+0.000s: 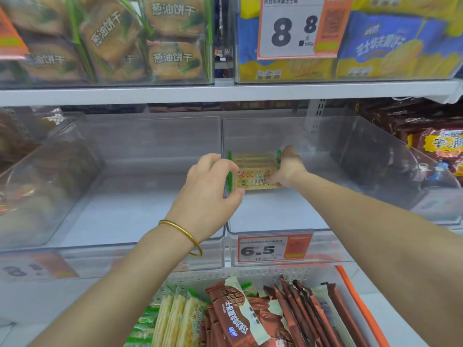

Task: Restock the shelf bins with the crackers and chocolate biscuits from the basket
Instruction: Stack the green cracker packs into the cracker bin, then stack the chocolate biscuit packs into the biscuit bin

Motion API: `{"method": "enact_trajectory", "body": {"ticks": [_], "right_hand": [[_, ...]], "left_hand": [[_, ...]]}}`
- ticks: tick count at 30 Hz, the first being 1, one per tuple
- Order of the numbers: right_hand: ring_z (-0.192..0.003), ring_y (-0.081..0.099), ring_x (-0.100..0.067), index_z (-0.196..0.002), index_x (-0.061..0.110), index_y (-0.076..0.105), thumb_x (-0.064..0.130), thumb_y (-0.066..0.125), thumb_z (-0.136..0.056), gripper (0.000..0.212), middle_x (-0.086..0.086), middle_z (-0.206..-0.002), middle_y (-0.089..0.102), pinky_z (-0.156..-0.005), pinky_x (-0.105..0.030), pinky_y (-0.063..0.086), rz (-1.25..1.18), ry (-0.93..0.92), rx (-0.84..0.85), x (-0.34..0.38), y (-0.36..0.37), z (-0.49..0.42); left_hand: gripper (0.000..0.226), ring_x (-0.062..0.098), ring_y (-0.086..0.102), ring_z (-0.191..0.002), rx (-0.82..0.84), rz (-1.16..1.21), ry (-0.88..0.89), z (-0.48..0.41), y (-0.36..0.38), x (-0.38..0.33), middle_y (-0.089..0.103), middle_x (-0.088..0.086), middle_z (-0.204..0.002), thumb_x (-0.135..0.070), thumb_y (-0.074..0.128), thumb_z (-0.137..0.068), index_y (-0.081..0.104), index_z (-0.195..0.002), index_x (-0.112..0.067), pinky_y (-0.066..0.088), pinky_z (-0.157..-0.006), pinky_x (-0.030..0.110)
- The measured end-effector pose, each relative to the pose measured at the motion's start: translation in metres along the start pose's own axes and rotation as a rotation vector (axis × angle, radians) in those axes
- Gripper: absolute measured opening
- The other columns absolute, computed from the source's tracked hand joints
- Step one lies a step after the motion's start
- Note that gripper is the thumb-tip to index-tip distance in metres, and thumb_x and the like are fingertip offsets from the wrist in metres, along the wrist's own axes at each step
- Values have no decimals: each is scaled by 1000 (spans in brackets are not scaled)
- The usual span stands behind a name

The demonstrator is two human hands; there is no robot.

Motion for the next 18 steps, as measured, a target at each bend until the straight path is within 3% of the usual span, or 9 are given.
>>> {"method": "enact_trajectory", "body": {"ticks": [2, 7, 9, 11, 14, 16, 18], "right_hand": [[-102, 56, -32, -126, 8, 25, 11, 84, -67, 83, -17, -125, 40, -77, -45, 57, 11, 20, 16, -1, 0, -1], [-111, 52, -37, -136, 7, 20, 9, 76, -76, 82, -20, -133, 37, -83, -39, 51, 165, 66, -34, -1, -11, 13], [-113, 51, -38, -135, 5, 25, 11, 74, -80, 74, -21, -133, 39, -83, -40, 47, 154, -5, -98, 12, -26, 37], [-100, 53, -31, -119, 7, 38, 11, 71, -82, 50, -15, -122, 45, -76, -33, 45, -5, -169, -202, 31, -47, 83], [-73, 53, -20, -88, 17, 43, 7, 68, -82, 28, -5, -90, 52, -60, -25, 45, -278, -428, -275, 44, -70, 180], [-65, 58, -17, -79, 21, 45, 6, 68, -81, 28, -1, -79, 56, -57, -25, 50, -387, -524, -133, 39, -60, 239], [-65, 61, -17, -76, 24, 49, 8, 68, -82, 26, 2, -74, 59, -59, -30, 52, -367, -506, 96, 24, -27, 270]], "left_hand": [[40, 16, 23, -138, -5, 5, 7, 1, 0, 0, 33, -2, -142, -30, 57, -90, 49, -128, -21, 21, -107, 24], [39, 11, 31, -132, -135, 100, 33, 20, -13, -7, 40, -4, -135, -26, 58, -90, 50, -128, -19, 24, -105, 20], [31, 8, 46, -115, -271, 171, 88, 42, -26, -12, 48, -7, -119, -21, 56, -88, 55, -119, -17, 37, -96, 19], [24, 4, 54, -93, -347, 239, 122, 75, -34, -14, 54, -9, -104, -16, 53, -85, 58, -108, -19, 42, -77, 15], [17, 2, 56, -79, -275, 306, 104, 125, -24, -5, 62, -12, -90, -21, 48, -86, 60, -98, -23, 41, -64, 12], [16, -8, 53, -72, -138, 259, 31, 150, -3, 11, 63, -16, -82, -24, 49, -85, 63, -92, -26, 37, -63, 6], [16, -10, 52, -69, 22, 193, -64, 164, 22, 30, 62, -17, -80, -23, 50, -84, 64, -88, -30, 35, -61, 6]]}}
Point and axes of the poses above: each hand's wrist, its own z-axis away from the middle knuckle, its own y-axis out of the palm, x = y × z, the point moved 4 cm from there along -z, towards the middle knuckle
